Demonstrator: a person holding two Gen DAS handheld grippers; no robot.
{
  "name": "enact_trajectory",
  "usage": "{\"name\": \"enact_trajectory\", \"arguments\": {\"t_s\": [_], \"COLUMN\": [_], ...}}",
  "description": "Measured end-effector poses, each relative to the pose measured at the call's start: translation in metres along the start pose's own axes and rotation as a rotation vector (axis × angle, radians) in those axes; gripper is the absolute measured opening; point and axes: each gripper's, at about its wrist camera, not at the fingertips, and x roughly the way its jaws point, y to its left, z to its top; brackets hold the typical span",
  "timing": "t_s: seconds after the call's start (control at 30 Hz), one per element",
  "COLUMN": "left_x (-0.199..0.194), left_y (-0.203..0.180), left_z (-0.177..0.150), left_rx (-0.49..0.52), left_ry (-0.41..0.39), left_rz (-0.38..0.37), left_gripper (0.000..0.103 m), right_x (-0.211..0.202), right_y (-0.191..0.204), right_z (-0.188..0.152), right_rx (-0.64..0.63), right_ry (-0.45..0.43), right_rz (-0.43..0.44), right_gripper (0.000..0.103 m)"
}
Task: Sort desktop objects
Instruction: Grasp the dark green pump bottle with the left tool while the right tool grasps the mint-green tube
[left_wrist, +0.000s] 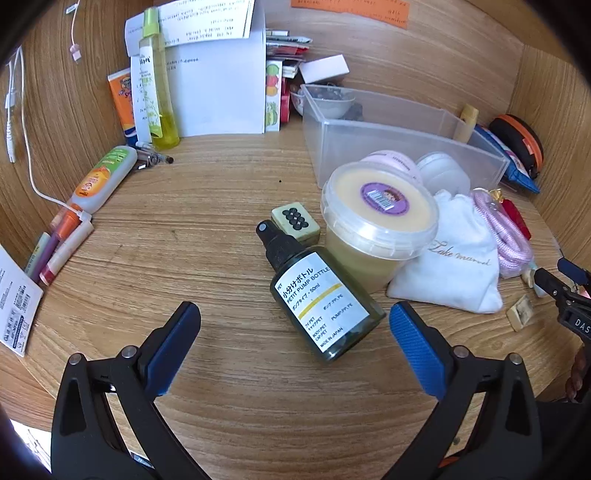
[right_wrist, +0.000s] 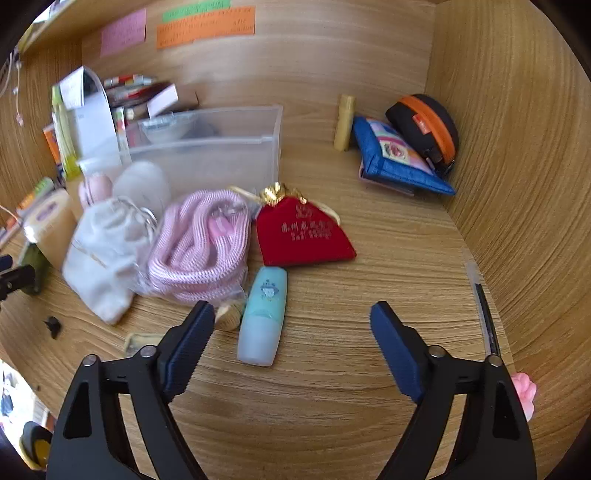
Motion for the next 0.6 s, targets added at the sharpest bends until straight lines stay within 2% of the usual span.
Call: {"name": "enact_trajectory", "arguments": {"t_s": [0.27, 0.33, 0.5, 0.6], "left_x": [0.013, 0.015, 0.018, 0.019], "left_y": [0.004, 0.003, 0.0, 0.0], "left_z": [0.002, 0.003, 0.004, 0.005], "left_rx": [-0.022, -0.024, -0.017, -0.014], "left_ry": [0.029, 0.031, 0.022, 0.007], "left_rz": [-0.005, -0.005, 0.001, 0.026], "left_gripper": [0.103, 0.103, 0.103, 0.103], "right_x": [0.007, 0.011, 0.014, 0.018], "right_y": [-0.006, -0.007, -0.009, -0.009], "right_z": [0.0, -0.001, -0.003, -0.004], "right_rx": [0.017, 0.016, 0.021, 0.011], "right_ry": [0.02, 0.037, 0.047, 0.055], "right_rz": [0.012, 0.015, 0.024, 0.025], "right_gripper": [0.073, 0.065, 0.059, 0.049]}}
